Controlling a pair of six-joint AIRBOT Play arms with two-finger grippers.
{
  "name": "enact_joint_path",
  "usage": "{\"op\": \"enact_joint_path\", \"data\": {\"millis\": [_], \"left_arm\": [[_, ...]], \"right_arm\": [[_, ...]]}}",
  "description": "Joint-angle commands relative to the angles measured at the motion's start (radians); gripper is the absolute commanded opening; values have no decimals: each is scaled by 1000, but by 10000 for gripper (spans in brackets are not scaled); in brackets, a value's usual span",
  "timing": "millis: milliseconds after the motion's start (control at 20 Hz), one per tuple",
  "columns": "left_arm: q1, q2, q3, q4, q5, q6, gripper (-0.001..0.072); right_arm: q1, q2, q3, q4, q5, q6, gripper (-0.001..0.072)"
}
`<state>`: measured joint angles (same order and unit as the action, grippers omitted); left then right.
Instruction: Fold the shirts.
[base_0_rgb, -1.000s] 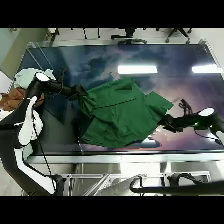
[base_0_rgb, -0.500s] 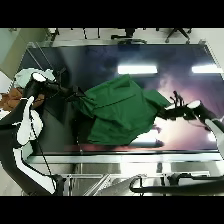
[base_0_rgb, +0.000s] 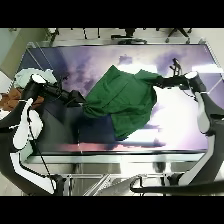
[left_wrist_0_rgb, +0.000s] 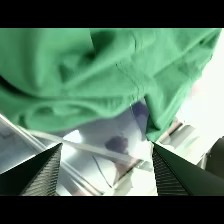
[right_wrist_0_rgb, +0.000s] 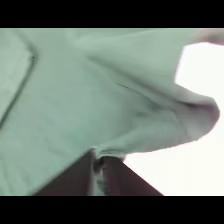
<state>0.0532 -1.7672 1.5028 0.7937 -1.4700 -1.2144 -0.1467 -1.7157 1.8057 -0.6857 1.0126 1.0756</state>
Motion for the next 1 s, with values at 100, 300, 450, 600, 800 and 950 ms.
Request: {"op": "enact_joint_path", "data": {"millis": [100, 300, 450, 600, 800, 950], "left_arm": [[-10, 60, -79, 0, 57, -4, 602], [-63, 56, -79, 56, 115, 11, 602], [-94, 55, -79, 179, 159, 10, 602], [-102, 55, -79, 185, 176, 14, 602], [-96, 55, -79, 185, 251, 15, 602], [-96, 55, -79, 185, 306, 21, 602]], "right_arm": [[-23, -39, 105, 34, 124, 28, 387], [-158, 21, 103, 16, 394, 136, 288], [-218, 74, 37, -87, 525, 201, 290], [-229, 187, -148, -161, 558, 223, 290], [-169, 460, -609, -176, 392, 222, 299], [-72, 607, -910, -157, 183, 219, 405]]}}
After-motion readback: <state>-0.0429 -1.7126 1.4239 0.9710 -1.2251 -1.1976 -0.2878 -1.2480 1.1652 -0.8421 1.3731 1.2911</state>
